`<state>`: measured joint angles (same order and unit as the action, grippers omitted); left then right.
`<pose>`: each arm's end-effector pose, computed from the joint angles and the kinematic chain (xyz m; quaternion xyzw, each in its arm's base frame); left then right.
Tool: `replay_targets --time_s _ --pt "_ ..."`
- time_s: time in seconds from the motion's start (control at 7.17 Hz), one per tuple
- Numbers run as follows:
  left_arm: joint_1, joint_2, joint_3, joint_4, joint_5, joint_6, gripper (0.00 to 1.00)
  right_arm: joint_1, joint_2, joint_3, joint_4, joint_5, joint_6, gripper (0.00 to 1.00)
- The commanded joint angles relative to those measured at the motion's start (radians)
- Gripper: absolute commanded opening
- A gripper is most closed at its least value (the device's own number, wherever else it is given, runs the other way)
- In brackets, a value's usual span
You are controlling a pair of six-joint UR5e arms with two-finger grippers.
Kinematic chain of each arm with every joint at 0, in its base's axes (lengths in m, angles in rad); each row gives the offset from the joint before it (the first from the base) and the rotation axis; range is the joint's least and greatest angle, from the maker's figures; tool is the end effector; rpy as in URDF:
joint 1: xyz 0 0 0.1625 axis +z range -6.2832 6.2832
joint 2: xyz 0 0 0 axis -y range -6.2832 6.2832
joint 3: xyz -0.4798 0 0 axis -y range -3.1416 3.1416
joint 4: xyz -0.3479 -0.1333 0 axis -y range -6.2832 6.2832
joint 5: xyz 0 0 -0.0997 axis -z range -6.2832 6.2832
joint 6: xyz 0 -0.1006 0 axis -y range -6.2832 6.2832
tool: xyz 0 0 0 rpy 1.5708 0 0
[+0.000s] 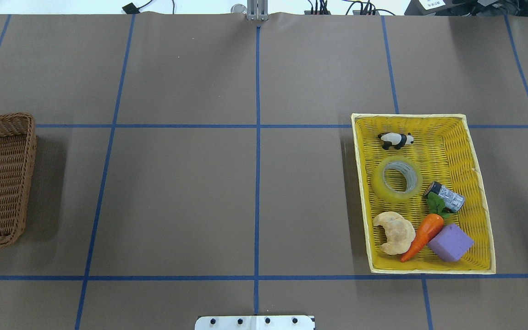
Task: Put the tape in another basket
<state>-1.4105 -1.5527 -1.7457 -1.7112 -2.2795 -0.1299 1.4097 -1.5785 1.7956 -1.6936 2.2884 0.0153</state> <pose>0.0053 -0.4577 0.6317 0.0878 0.3596 0.0655 0.9266 -0.0047 -0.4475 0.6334 0.0131 -0.3533 -0.0846 0.9316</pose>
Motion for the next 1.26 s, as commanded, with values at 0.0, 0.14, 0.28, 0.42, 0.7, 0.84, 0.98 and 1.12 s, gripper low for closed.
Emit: replay_targets --time_s 0.0,0.14,0.28,0.42,0.7,0.84,0.98,1.12 --pt "0.002 0.016 0.003 -0.037 0.000 -0.002 0.98 0.000 0.000 -0.002 0.000 0.000 0.000 1.00" --pt "0.002 0.016 0.003 -0.041 0.000 0.000 0.98 0.000 0.000 -0.002 0.000 0.000 0.000 1.00" --pt "0.005 0.016 0.003 -0.042 0.000 0.000 0.98 0.000 0.000 -0.001 0.000 0.000 0.000 1.00" --pt "0.007 0.016 0.002 -0.042 0.000 0.000 0.98 0.000 0.000 0.001 0.002 0.000 0.002 1.00" --pt "0.007 0.016 0.002 -0.053 0.002 0.000 0.98 -0.001 0.000 0.001 0.002 0.005 0.003 1.00" --pt "0.008 0.014 0.002 -0.053 0.000 -0.002 0.98 -0.002 0.002 0.001 0.002 0.005 0.003 1.00" --pt "0.010 0.016 0.002 -0.053 0.000 -0.002 0.98 -0.003 0.002 0.001 0.002 0.022 0.002 1.00" --pt "0.011 0.016 0.002 -0.054 0.000 -0.002 0.98 -0.003 0.002 0.001 0.003 0.038 0.002 1.00"
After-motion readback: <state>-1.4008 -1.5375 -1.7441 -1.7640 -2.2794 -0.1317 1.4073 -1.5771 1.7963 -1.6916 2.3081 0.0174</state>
